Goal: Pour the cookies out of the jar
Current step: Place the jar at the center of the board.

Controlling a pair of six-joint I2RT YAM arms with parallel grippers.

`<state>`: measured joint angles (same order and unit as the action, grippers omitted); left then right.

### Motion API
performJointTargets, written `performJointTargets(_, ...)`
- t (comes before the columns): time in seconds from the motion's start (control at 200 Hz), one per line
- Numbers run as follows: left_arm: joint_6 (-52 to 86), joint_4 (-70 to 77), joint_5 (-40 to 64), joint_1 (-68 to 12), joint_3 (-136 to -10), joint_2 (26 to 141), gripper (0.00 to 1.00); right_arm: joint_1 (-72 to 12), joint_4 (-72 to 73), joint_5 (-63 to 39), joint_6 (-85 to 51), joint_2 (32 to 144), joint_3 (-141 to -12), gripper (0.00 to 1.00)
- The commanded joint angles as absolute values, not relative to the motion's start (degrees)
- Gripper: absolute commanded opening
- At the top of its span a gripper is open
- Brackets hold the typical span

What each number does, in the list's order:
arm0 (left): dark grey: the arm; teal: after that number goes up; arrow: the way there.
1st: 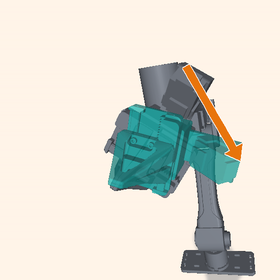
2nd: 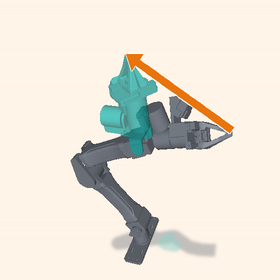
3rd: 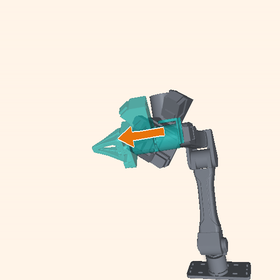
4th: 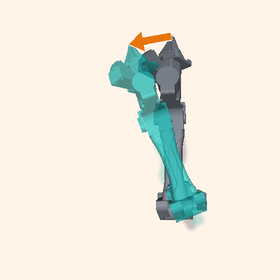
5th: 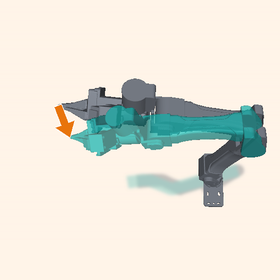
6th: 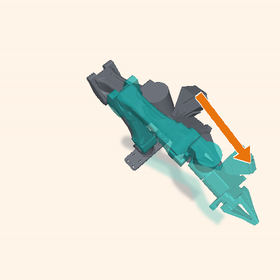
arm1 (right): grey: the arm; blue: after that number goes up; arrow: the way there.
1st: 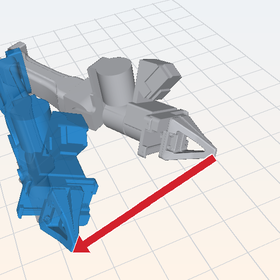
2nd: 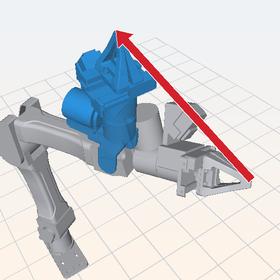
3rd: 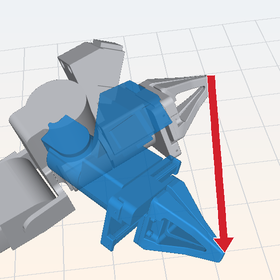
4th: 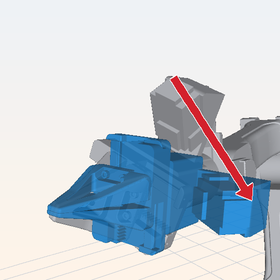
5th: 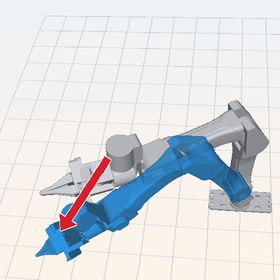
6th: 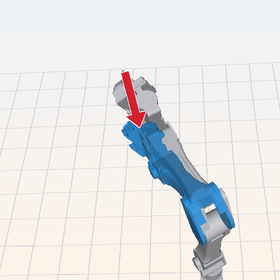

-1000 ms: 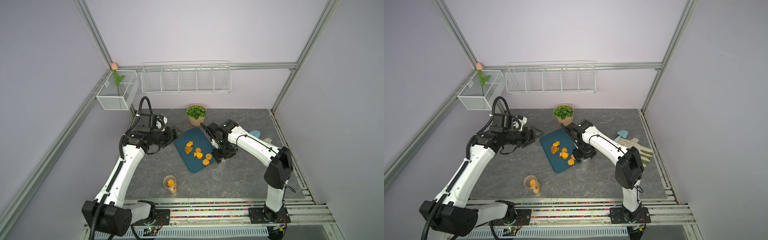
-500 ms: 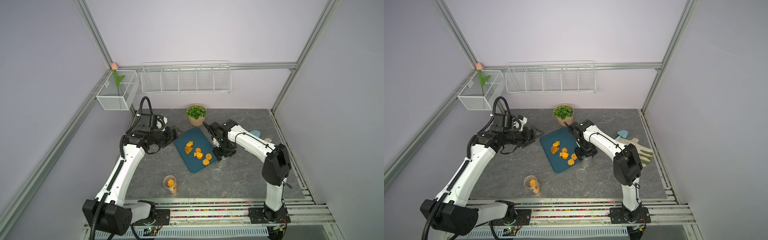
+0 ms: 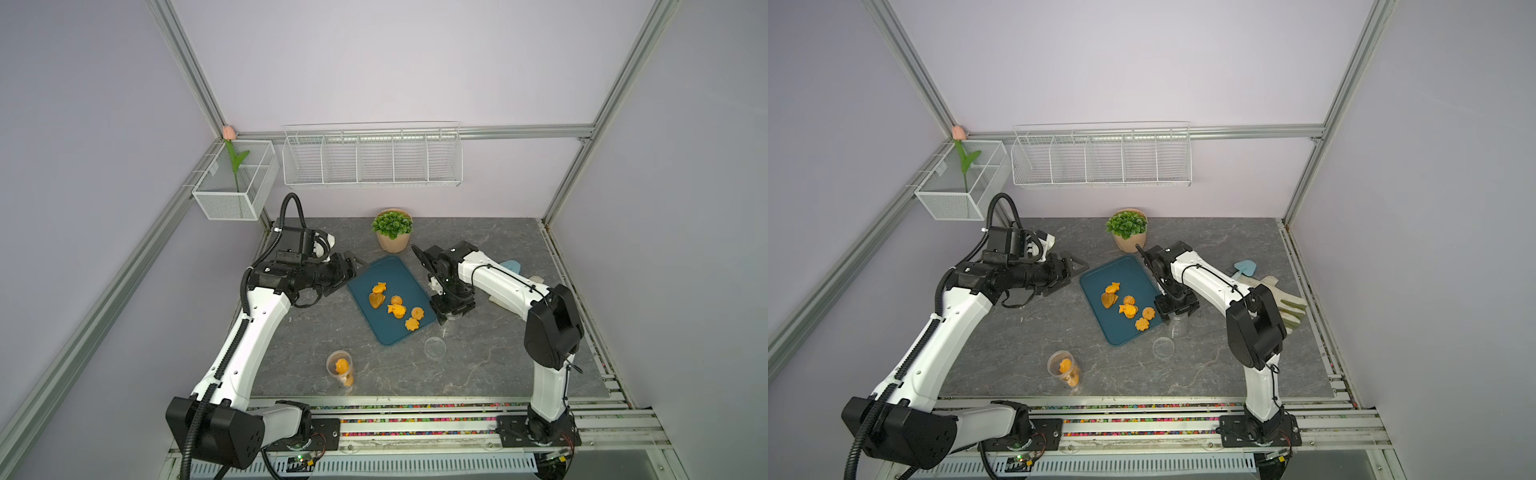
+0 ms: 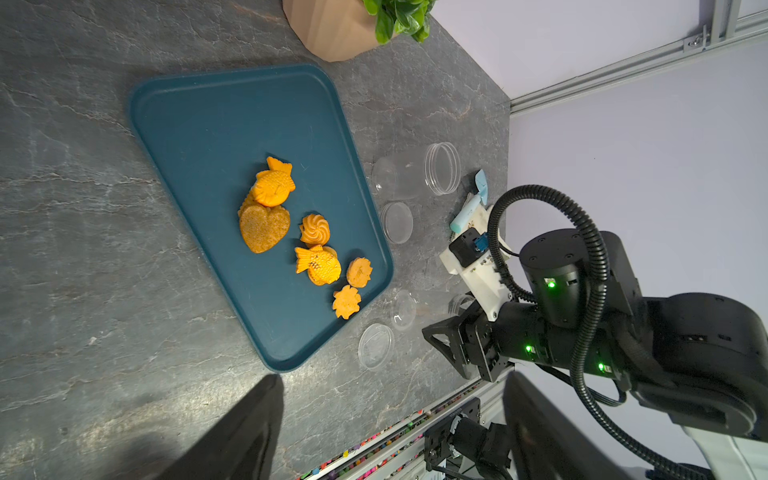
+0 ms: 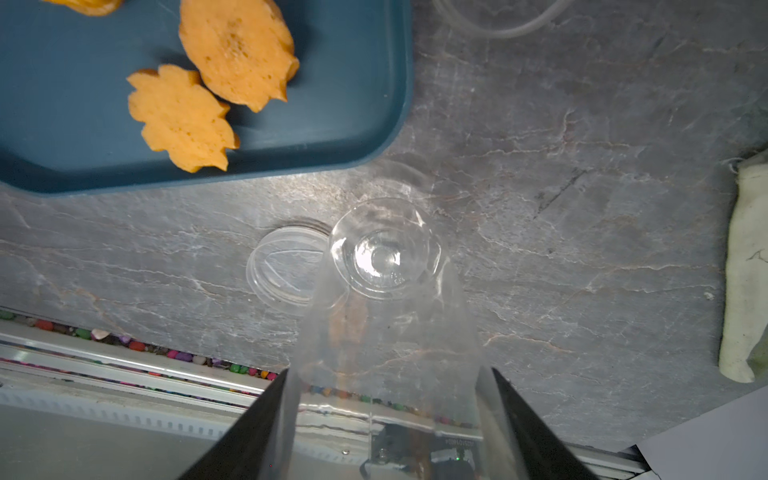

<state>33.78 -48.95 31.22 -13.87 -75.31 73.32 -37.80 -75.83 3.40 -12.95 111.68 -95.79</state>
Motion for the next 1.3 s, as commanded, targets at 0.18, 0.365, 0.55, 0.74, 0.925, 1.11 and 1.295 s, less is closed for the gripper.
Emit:
performJointTargets(0.18,33.4,-49.66,30.32,-13.54,-75.26,74.31,0.83,-37.09,-73.77,3.01,-11.36,113.2,-94.23,0.7)
performJointTargets(0.365,33.46,-49.71,30.15,-13.49,-75.59,74.77,0.83,-36.79,-72.69,2.97,-11.36,113.3,-93.02,0.71)
performJointTargets(0.55,33.56,-49.57,30.23,-13.54,-75.51,74.88,0.83,-36.82,-71.79,2.68,-11.65,113.29,-92.04,0.73)
performJointTargets(0.74,33.86,-49.13,30.58,-13.54,-75.78,75.49,0.83,-36.72,-71.46,2.29,-11.86,112.85,-91.63,0.75)
performJointTargets(0.925,33.66,-49.28,30.67,-13.53,-76.55,75.86,0.83,-36.58,-71.45,2.15,-12.0,112.59,-91.68,0.8)
performJointTargets(1.11,33.56,-48.93,30.14,-13.54,-75.11,75.16,0.83,-36.64,-71.66,1.71,-11.96,112.33,-91.76,0.83)
performJointTargets(1.295,34.1,-47.9,30.58,-13.54,-75.03,75.58,0.82,-36.66,-71.98,1.49,-12.04,111.41,-91.76,0.92)
